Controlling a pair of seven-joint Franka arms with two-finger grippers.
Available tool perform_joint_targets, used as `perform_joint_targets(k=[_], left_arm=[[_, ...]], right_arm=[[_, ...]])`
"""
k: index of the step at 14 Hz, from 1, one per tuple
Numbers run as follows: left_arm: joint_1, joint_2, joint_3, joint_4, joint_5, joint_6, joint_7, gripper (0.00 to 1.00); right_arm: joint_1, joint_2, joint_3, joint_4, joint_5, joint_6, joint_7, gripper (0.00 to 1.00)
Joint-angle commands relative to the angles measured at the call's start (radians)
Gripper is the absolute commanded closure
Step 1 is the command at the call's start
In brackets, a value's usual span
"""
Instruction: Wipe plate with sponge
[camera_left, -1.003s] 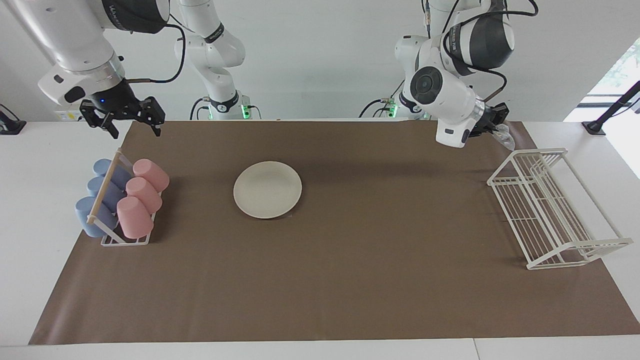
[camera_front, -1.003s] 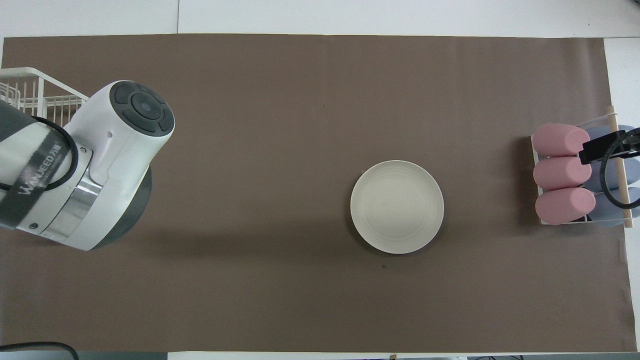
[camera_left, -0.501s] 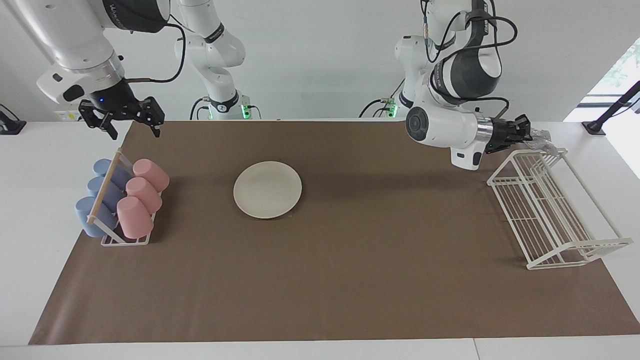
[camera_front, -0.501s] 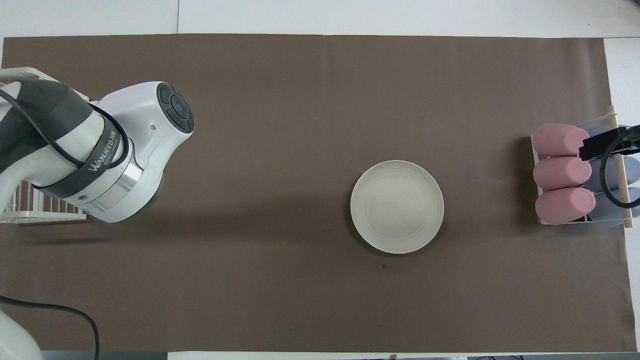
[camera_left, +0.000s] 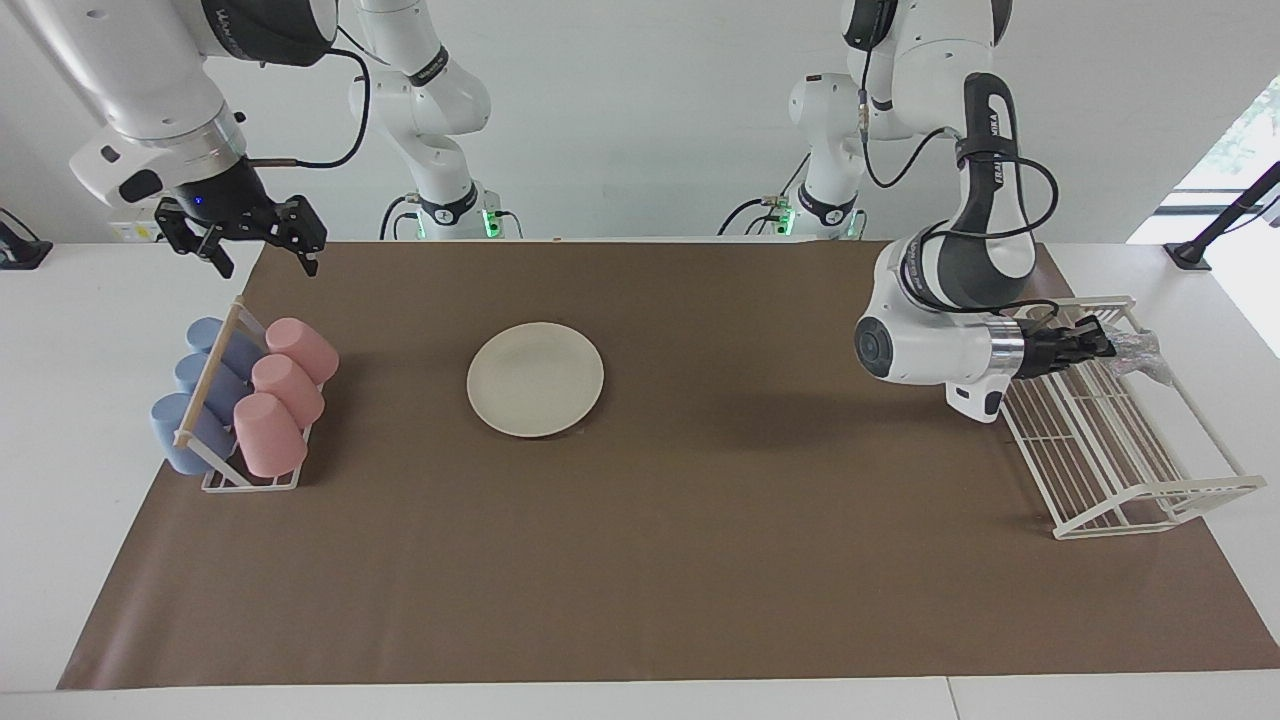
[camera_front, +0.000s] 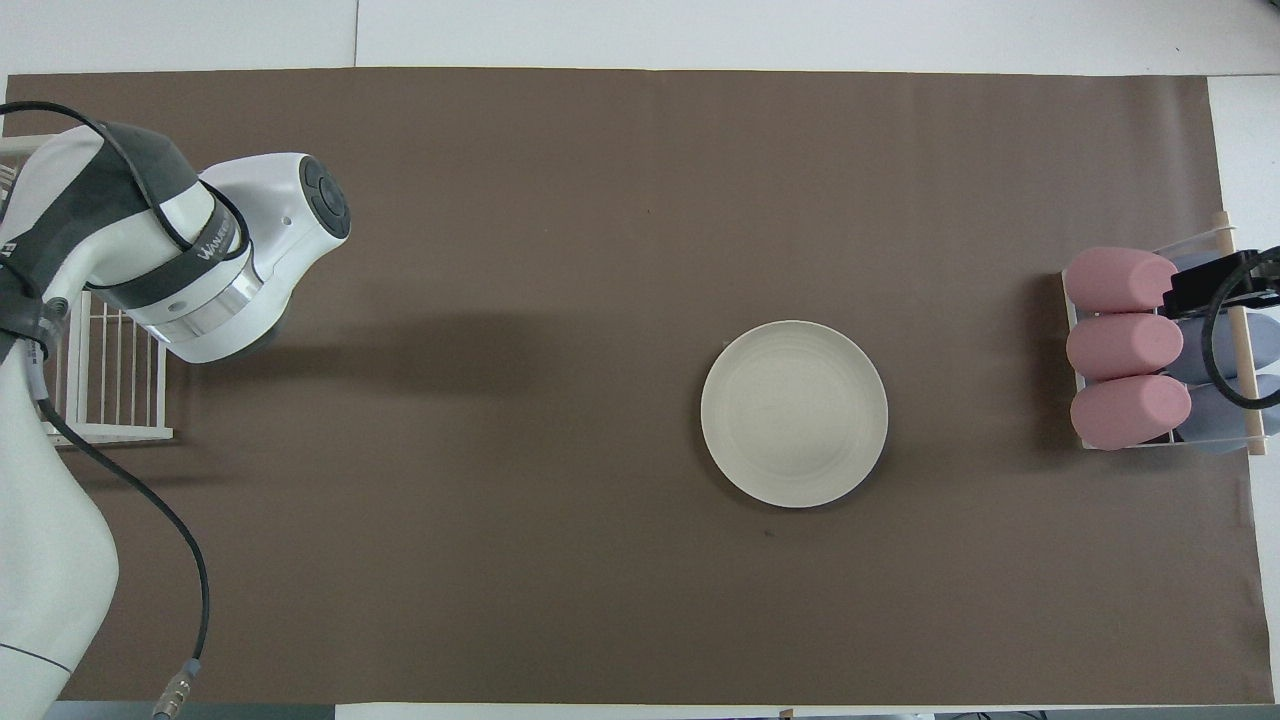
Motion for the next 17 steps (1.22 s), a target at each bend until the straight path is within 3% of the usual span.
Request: perform_joint_targets(k=[1,11,12,13,14,17], left_arm=[[0.018,0.008,-0.005,0.019,-0.090,0.064,-0.082,1.00],[0.024,0.008,-0.007,0.009,-0.183,0.125,-0.122,1.00],[0.026,0.008,-0.007,0.009,-0.186,0.139,-0.122,0.95],[0.032,0.008,-0.007,0.009,-0.184,0.141,-0.122,0.61],[0.036,0.008,-0.007,0.009,-0.184,0.144,-0.122,0.01],[0.039,0.004,-0.007,0.013,-0.187,0.152,-0.117,0.00]], right_arm=[[0.010,-0.003,-0.013,-0.002,0.043,0.001,0.017,0.00],[0.008,-0.006,-0.021,-0.012,0.043,0.008,0.020,0.00],[0.008,-0.008,-0.021,-0.014,0.043,0.005,0.020,0.00],[0.008,-0.008,-0.021,-0.014,0.043,0.001,0.020,0.00],[0.010,-0.010,-0.019,-0.012,0.043,0.001,0.020,0.00],[0.010,-0.010,-0.015,-0.012,0.043,0.001,0.022,0.00]])
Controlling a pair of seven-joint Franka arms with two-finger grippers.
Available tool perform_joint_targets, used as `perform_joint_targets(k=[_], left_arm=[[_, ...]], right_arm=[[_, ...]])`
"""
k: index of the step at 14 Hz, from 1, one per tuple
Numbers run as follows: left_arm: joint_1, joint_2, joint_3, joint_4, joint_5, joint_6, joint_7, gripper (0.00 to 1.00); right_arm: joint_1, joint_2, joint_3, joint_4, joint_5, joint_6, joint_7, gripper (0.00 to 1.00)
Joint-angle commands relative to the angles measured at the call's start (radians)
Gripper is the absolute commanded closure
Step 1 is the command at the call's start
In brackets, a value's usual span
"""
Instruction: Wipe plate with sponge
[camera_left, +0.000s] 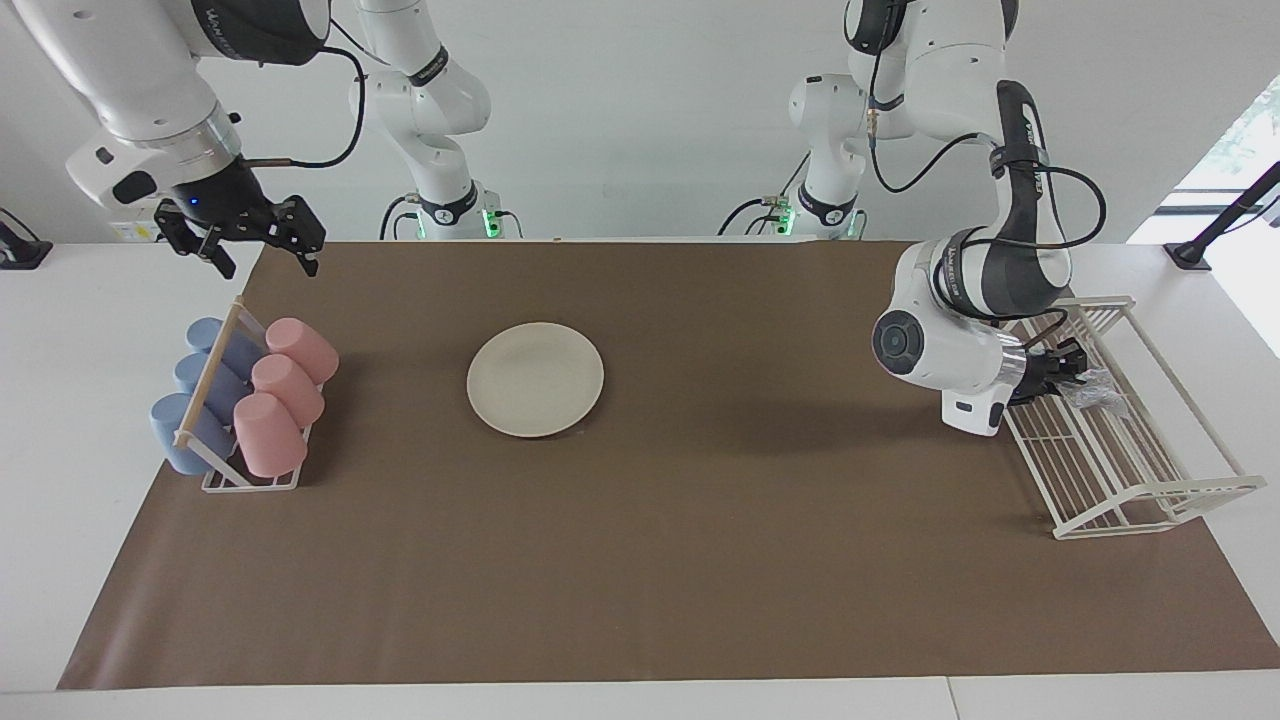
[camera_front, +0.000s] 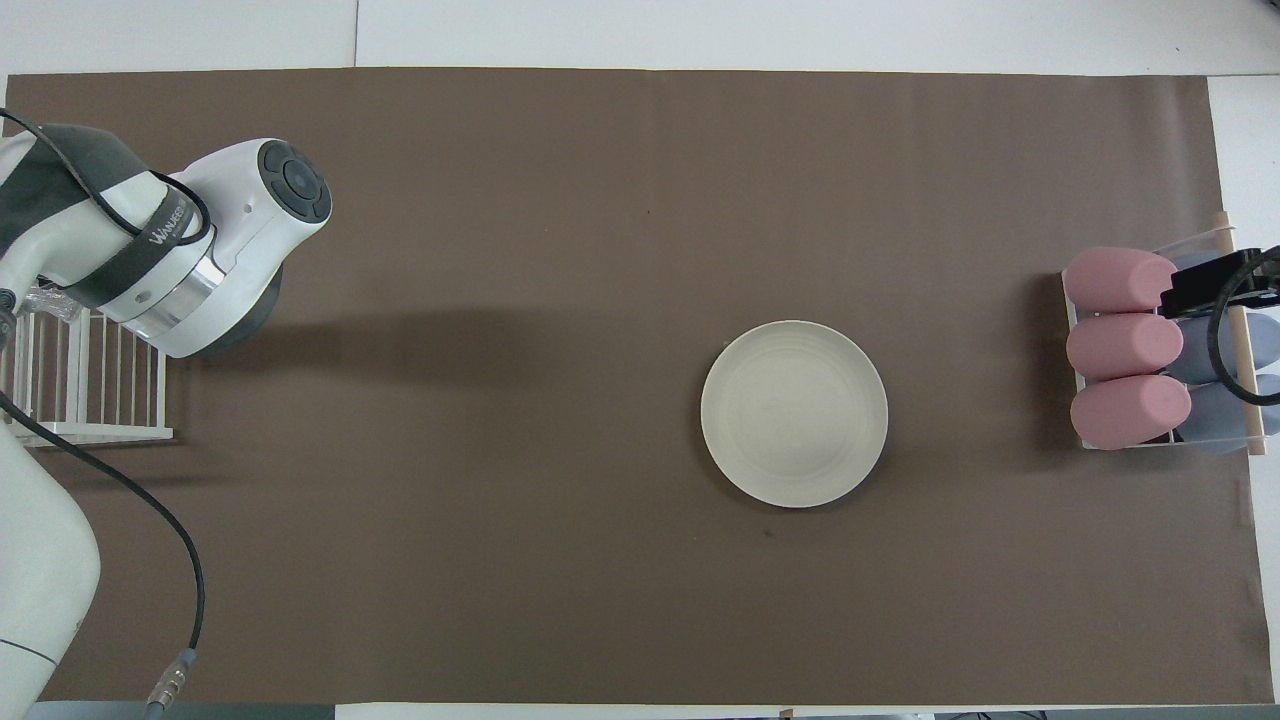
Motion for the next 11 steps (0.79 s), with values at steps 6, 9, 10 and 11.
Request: perform_joint_targets(k=[6,9,10,11], left_arm=[[0.029,-0.017,-0.007,0.025,-0.059,0.019,0.009,0.00],[0.053,-0.084,-0.007,0.047,-0.191,0.027,0.021,0.00],[0.057,-0.109,-0.005,0.050,-0.237,0.024,0.035,0.00],[0.067,-0.141,-0.002,0.051,-0.297,0.018,0.042,0.00]], right_arm=[[0.005,-0.010,-0.001,-0.010,0.014,0.000,0.019,0.00],[0.005,-0.010,0.001,-0.012,0.014,-0.002,0.017,0.00],[0.005,-0.011,0.001,-0.012,0.014,-0.002,0.017,0.00],[0.005,-0.011,0.001,-0.012,0.014,-0.005,0.017,0.00]])
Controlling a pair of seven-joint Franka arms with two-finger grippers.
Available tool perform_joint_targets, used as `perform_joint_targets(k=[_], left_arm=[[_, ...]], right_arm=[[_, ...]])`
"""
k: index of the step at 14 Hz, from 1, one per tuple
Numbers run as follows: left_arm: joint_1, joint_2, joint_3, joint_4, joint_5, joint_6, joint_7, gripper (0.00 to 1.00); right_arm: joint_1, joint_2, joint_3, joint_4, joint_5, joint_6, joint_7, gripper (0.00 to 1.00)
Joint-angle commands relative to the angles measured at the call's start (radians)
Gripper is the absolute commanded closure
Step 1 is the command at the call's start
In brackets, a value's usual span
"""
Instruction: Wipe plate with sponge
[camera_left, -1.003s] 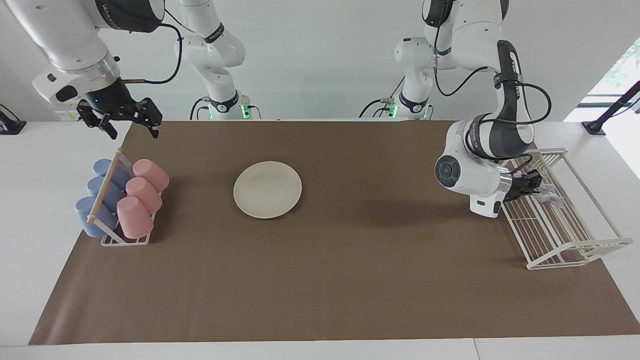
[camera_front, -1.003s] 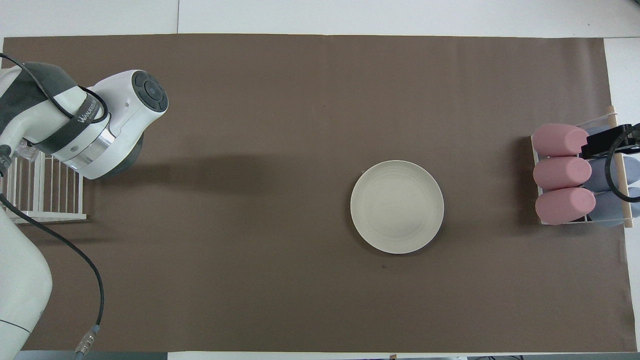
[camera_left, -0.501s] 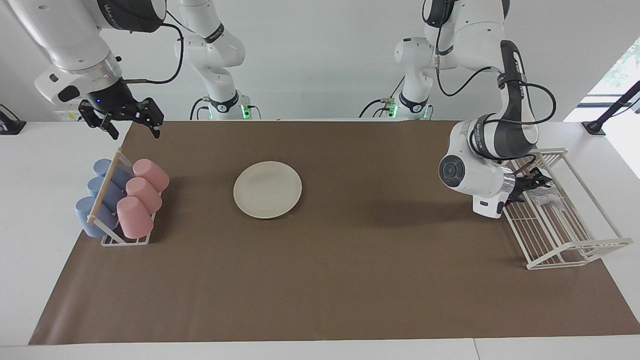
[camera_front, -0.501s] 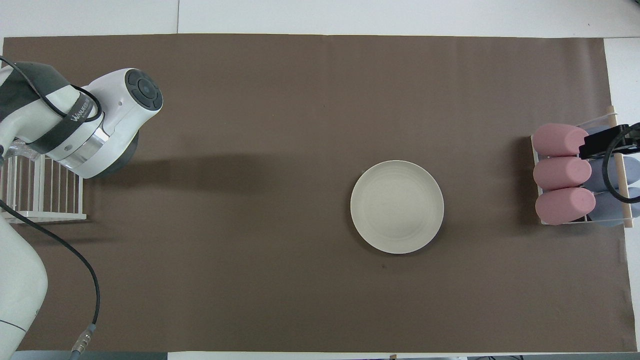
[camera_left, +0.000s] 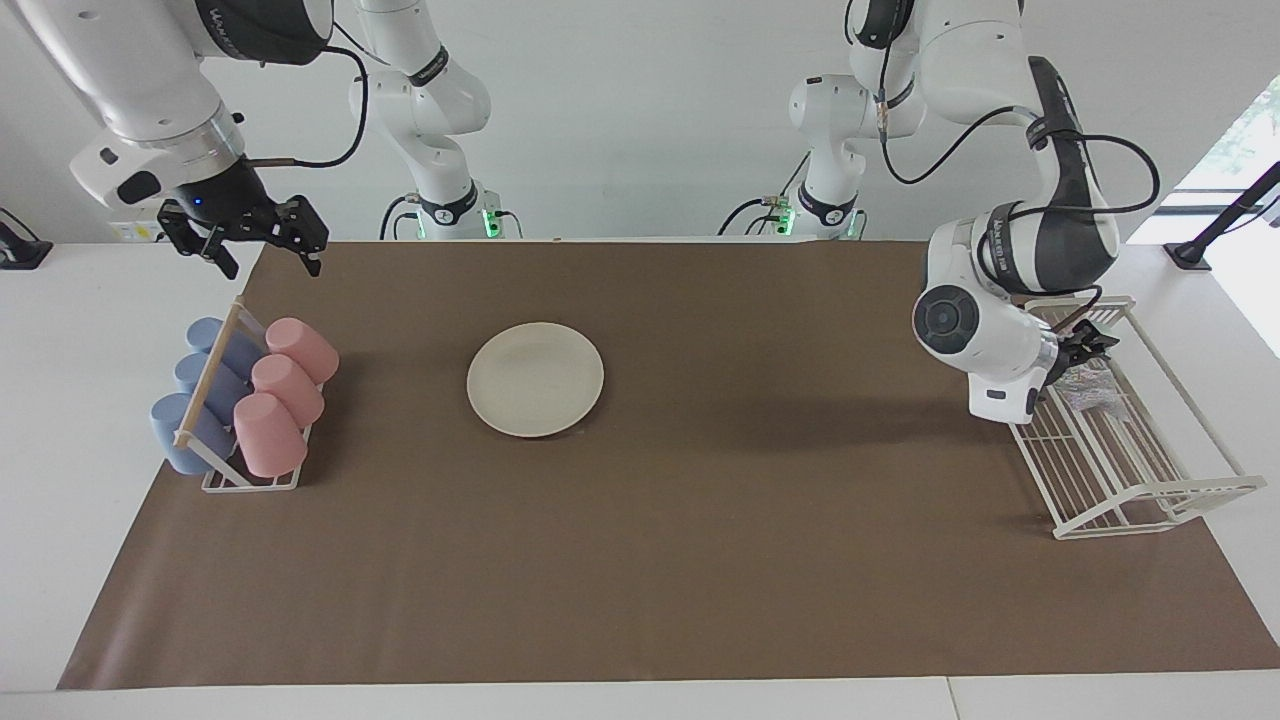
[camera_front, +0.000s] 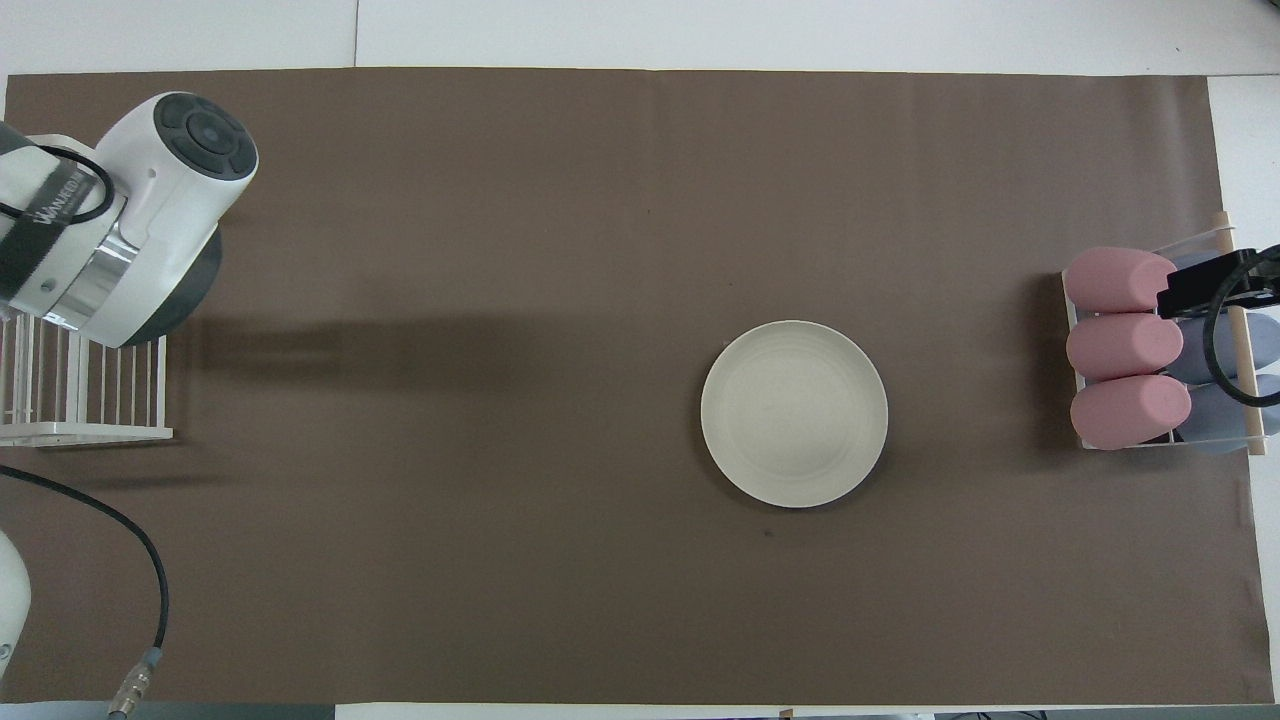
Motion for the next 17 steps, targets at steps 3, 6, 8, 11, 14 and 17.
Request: perform_joint_targets(k=[3,6,8,11,14,17], left_arm=[[0.035,-0.139,0.008,0.012,-0.249,-0.014,0.044,0.00],[0.116,-0.238,0.008,0.019,-0.479,-0.017,0.149,0.00],[0.159,-0.283,0.008,0.016,-0.578,-0.024,0.211,0.00],[0.222,-0.321,0.008,0.013,-0.731,-0.063,0.402,0.00],[0.222,-0.335,0.008,-0.005,-0.794,-0.139,0.565,0.00],[0.129,-0.338,0.008,-0.021,-0.802,-0.147,0.521,0.00]], right_arm=[[0.004,-0.011,0.000,-0.012,0.022,-0.016,0.019,0.00],[0.004,-0.011,0.000,-0.012,0.068,-0.015,0.022,0.00],[0.004,-0.011,0.000,-0.010,0.070,-0.013,0.022,0.00],[0.004,-0.011,0.000,-0.010,0.068,-0.015,0.022,0.00],[0.004,-0.011,0.000,-0.012,0.066,-0.015,0.019,0.00],[0.006,-0.011,0.002,-0.011,0.051,-0.015,0.019,0.00]])
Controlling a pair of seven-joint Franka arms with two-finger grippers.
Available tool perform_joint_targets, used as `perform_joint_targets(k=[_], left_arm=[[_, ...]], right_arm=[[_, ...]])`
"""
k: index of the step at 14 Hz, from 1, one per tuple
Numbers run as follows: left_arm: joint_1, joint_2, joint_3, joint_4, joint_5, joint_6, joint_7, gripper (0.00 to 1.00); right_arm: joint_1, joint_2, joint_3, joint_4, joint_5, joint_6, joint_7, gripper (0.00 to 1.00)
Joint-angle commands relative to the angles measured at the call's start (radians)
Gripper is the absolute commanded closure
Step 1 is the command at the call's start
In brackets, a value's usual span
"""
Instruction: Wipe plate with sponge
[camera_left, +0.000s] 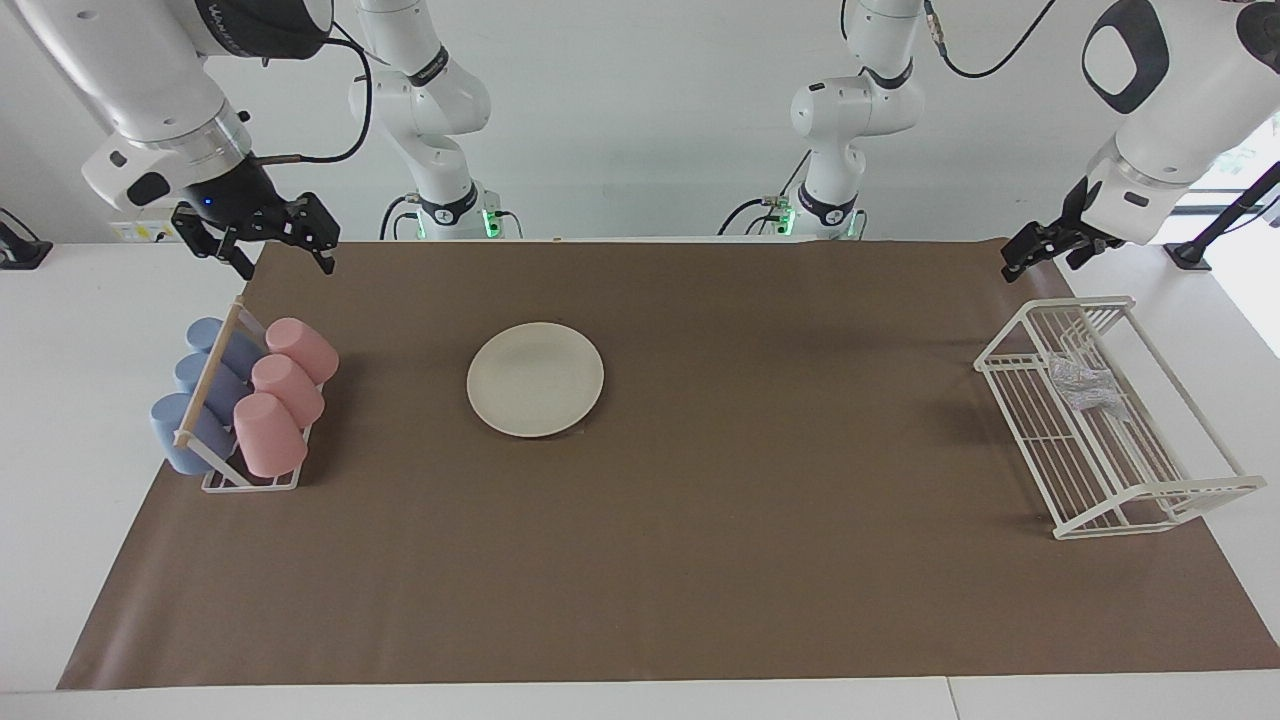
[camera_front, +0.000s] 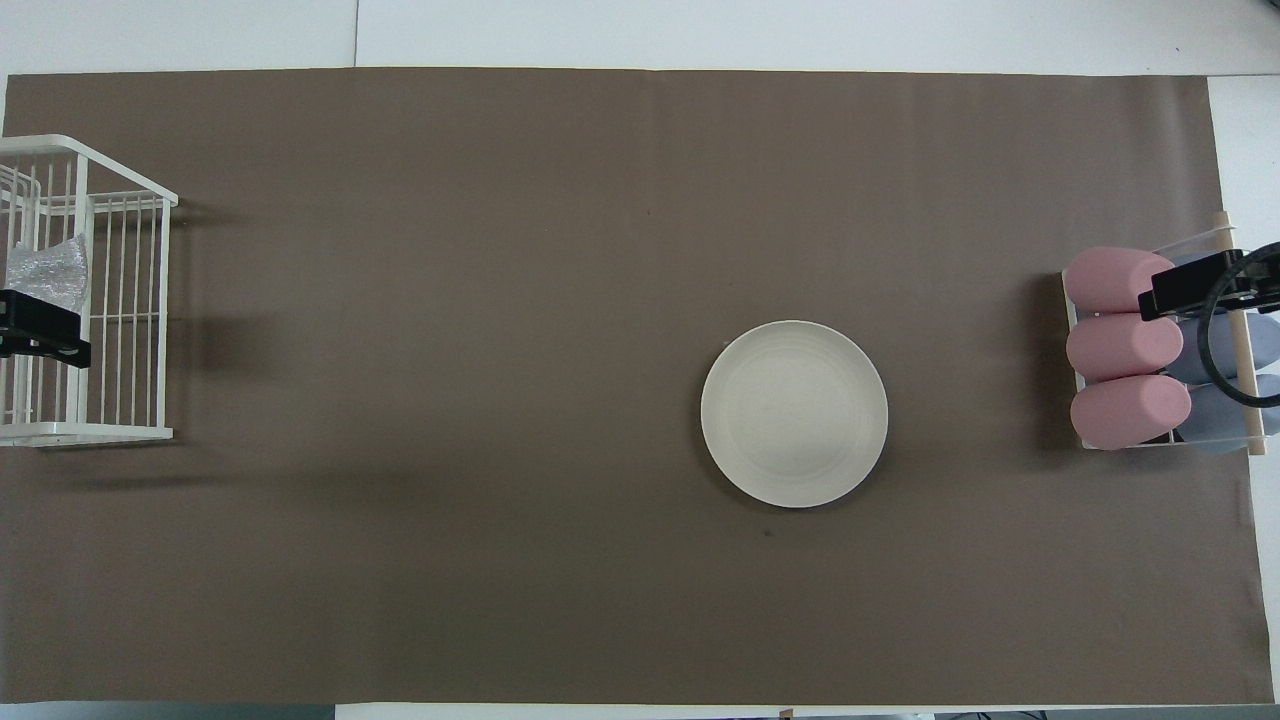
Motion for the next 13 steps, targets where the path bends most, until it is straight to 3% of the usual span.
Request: perform_joint_targets(k=[1,3,6,11,13], left_arm=[[-0.075,-0.020,0.007,-0.026,-0.011,-0.006,-0.080,0.00],[-0.066,-0.012,0.007,-0.017,-0.051,0.040,-0.097,0.00],[-0.069,-0.006,-0.004,-0.009,-0.051,0.083,0.062,0.00],[-0.058,0.059,-0.004,0.120,-0.050,0.082,0.064,0.00],[-0.061,0.069,-0.001,0.092,-0.051,0.089,0.064,0.00]], right_arm=[[0.005,-0.011,0.000,-0.011,-0.003,-0.006,0.018,0.00],[0.005,-0.011,0.000,-0.011,-0.005,-0.006,0.018,0.00],[0.007,-0.011,0.002,-0.011,-0.014,-0.006,0.017,0.00],[0.007,-0.011,0.002,-0.011,-0.015,-0.008,0.017,0.00],[0.007,-0.011,0.002,-0.011,-0.015,-0.008,0.017,0.00]])
